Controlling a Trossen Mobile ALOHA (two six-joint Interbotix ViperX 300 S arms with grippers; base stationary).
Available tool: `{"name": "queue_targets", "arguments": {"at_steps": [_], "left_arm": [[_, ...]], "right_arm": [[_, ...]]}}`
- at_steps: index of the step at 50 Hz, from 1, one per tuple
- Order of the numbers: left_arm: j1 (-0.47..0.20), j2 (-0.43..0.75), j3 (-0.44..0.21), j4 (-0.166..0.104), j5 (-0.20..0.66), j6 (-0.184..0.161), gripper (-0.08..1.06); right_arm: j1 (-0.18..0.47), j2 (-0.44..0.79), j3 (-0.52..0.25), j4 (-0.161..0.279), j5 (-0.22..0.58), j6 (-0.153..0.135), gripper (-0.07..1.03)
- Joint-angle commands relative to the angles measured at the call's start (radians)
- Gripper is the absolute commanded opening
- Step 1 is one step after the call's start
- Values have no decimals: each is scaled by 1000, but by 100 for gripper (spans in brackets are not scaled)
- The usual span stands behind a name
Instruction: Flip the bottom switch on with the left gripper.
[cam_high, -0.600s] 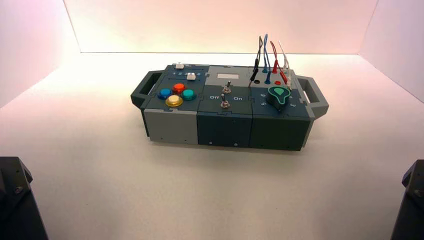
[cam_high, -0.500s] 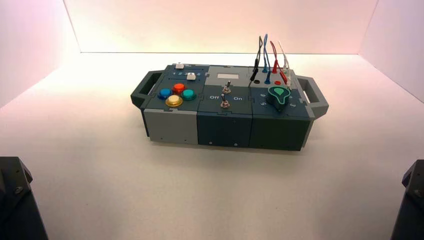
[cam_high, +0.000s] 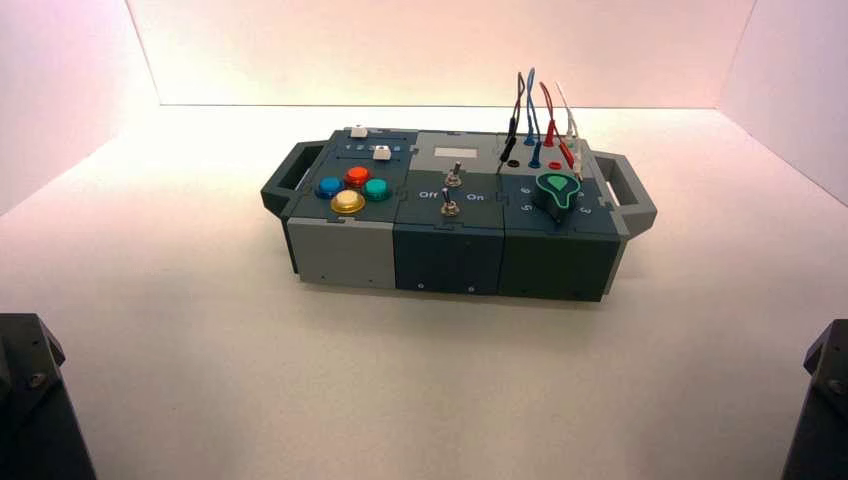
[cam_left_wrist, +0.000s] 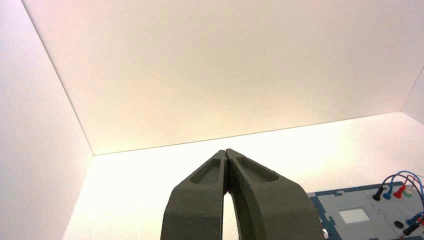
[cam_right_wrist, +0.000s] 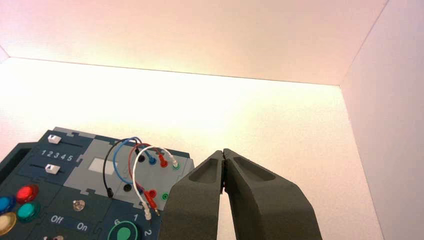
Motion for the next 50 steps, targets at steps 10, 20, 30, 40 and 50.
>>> {"name": "queue_targets", "arguments": {"at_steps": [10,20,30,40,50], "left_arm": [[2,18,-18,-2,-11,2,-3],[-6,40,-21,-3,-2,-3,-3],[-21,52,-35,-5,12,-3,-3],[-77,63,-49,-5,37,-3,-3],[-173,97,-75,-5,78,-2,-3]], "right_arm": [[9,72,-46,23,29,3,-2],[78,255,-83,43,100,3,-2],[107,499,-173,49,169,3,-2],[106,658,-262,51,207,5,-2],[106,747,-313,72,229,9,-2]]}}
